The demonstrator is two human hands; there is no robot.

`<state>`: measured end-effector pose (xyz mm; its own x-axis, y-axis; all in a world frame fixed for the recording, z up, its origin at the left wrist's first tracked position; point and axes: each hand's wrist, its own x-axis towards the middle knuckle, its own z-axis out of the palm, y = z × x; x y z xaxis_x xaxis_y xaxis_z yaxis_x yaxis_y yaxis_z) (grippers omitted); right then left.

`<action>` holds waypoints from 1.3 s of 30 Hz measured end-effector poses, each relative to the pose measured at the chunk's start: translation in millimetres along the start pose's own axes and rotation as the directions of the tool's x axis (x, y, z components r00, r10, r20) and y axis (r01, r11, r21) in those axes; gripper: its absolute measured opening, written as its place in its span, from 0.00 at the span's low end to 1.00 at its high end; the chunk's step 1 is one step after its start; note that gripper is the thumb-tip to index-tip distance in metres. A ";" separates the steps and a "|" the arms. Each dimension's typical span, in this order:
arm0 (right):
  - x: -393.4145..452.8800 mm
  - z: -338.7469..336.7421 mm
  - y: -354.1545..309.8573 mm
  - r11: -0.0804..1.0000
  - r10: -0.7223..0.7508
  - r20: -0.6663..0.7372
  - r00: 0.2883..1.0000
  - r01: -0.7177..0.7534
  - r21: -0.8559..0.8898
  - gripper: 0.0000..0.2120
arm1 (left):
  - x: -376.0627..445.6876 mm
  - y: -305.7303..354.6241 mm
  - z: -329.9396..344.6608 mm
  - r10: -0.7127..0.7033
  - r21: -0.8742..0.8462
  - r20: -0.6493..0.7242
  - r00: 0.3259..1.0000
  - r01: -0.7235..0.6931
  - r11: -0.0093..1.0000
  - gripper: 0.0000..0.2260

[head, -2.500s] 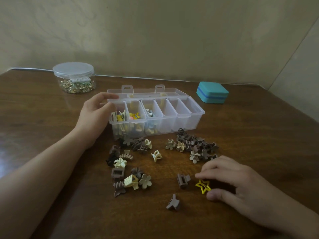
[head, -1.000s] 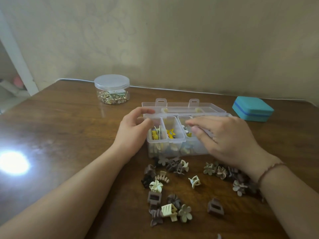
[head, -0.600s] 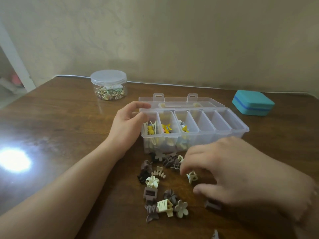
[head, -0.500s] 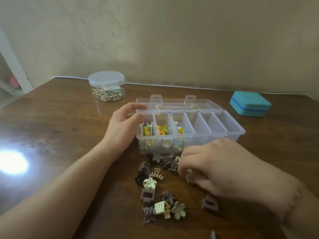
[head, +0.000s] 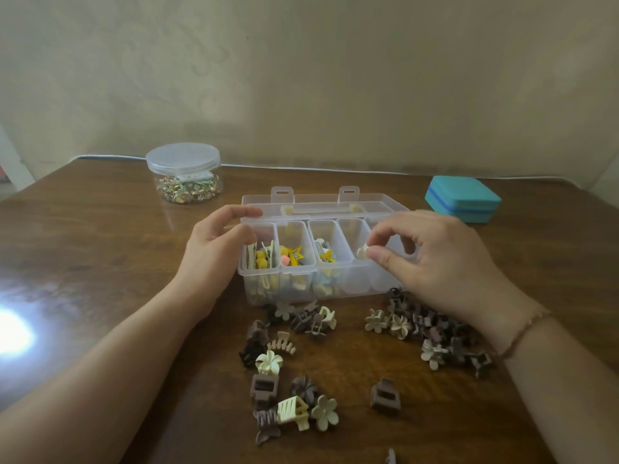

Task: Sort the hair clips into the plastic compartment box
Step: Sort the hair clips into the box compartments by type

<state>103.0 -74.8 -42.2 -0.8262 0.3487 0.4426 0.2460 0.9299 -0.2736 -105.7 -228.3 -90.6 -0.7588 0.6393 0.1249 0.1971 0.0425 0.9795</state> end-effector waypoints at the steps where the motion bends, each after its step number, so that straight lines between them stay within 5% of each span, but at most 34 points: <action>1: 0.5 -0.2 0.8 1.000 -0.013 0.013 1.000 0.013 -0.025 0.06 | 0.3 0.1 0.3 0.002 0.000 0.003 1.000 -0.002 1.000 0.16; 5: -0.5 -14.9 -5.0 0.998 -0.060 0.038 0.997 0.060 0.007 0.06 | 0.0 0.4 0.8 0.001 0.001 0.006 1.000 -0.001 1.000 0.18; 7: -3.7 -25.8 -11.2 0.998 -0.059 0.155 0.986 0.060 0.002 0.07 | -0.5 1.6 1.4 -0.003 -0.007 -0.004 1.000 0.003 1.000 0.18; 11: -10.7 -24.6 -26.3 0.916 -0.090 0.448 0.890 0.250 -0.313 0.15 | -1.8 2.7 3.2 -0.007 -0.020 -0.018 1.000 0.007 1.000 0.19; 15: -11.6 -16.7 -27.4 0.918 -0.111 0.553 0.826 0.298 -0.262 0.15 | -1.1 2.3 3.4 -0.006 -0.016 -0.018 1.000 0.006 1.000 0.16; 19: -9.0 -21.6 -22.1 0.956 -0.200 0.416 0.887 0.270 -0.117 0.08 | 0.3 1.0 3.0 -0.004 -0.009 -0.007 1.000 0.004 1.000 0.17; 22: -6.6 -22.2 -19.1 0.986 -0.136 0.040 0.990 0.131 0.101 0.05 | 0.3 0.2 1.6 0.002 -0.006 -0.006 1.000 -0.002 1.000 0.18; 24: -4.1 -15.5 -15.9 0.995 -0.069 -0.101 0.993 0.076 0.070 0.05 | 0.2 -0.1 1.8 0.006 -0.012 0.005 1.000 -0.006 1.000 0.19; 32: -2.3 -0.5 -4.3 0.999 -0.019 0.025 1.000 0.020 -0.046 0.07 | -0.7 0.3 1.1 0.003 -0.020 0.034 0.999 -0.002 1.000 0.19; 39: -7.5 -1.9 -21.3 0.986 -0.161 -0.072 0.984 0.164 0.036 0.07 | -2.7 4.1 1.5 -0.013 -0.018 -0.003 1.000 0.013 1.000 0.15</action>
<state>104.9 -97.0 -38.1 -0.8165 0.2018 0.5409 0.0884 0.9696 -0.2283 -101.9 -228.7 -87.1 -0.7633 0.6360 0.1130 0.1763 0.0368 0.9836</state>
